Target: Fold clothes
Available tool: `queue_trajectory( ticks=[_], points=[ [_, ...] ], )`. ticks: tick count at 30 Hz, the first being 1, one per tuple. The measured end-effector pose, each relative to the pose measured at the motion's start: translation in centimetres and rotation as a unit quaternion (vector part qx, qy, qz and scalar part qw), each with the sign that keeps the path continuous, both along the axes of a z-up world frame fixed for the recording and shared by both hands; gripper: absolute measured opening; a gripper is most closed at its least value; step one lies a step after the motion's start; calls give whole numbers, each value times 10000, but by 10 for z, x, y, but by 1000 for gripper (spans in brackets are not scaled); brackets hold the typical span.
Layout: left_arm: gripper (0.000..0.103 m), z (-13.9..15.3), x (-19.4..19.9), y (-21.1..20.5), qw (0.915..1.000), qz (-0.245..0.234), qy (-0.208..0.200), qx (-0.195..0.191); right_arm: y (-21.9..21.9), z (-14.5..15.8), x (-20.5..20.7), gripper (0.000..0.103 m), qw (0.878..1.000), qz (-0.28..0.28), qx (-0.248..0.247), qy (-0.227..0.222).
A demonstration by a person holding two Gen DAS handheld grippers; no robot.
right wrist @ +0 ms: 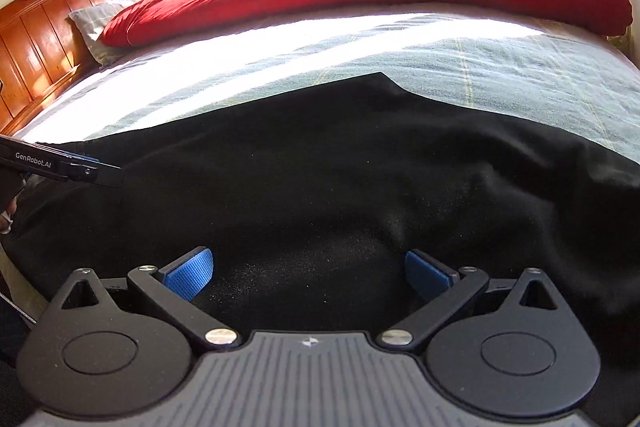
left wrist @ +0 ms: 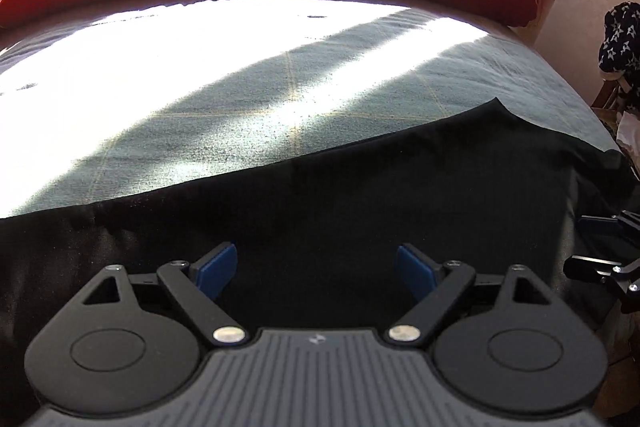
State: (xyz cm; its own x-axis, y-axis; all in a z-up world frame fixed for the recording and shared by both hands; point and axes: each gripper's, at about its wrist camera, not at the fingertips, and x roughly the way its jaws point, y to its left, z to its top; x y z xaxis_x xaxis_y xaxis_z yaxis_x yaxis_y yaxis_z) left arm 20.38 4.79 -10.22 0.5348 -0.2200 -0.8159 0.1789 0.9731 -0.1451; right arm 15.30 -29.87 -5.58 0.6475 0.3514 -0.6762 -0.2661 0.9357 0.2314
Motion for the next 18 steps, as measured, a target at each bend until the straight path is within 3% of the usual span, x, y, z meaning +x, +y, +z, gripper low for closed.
queue_trajectory(
  ticks=[3, 6, 10, 18],
  points=[
    [89, 0, -8, 8, 9996, 277, 5, 99, -13, 14, 6, 103, 9987, -53, 444, -229],
    [89, 1, -15, 15, 9983, 554, 11, 197, -32, 5, 12, 103, 9984, -493, 279, -20],
    [92, -4, -20, 14, 9987, 447, -116, 211, -56, -10, 14, 103, 9957, -894, 148, 216],
    [92, 3, -24, 14, 9976, 633, -247, 153, -31, -13, 7, 103, 9934, -793, -797, 243]
  ],
)
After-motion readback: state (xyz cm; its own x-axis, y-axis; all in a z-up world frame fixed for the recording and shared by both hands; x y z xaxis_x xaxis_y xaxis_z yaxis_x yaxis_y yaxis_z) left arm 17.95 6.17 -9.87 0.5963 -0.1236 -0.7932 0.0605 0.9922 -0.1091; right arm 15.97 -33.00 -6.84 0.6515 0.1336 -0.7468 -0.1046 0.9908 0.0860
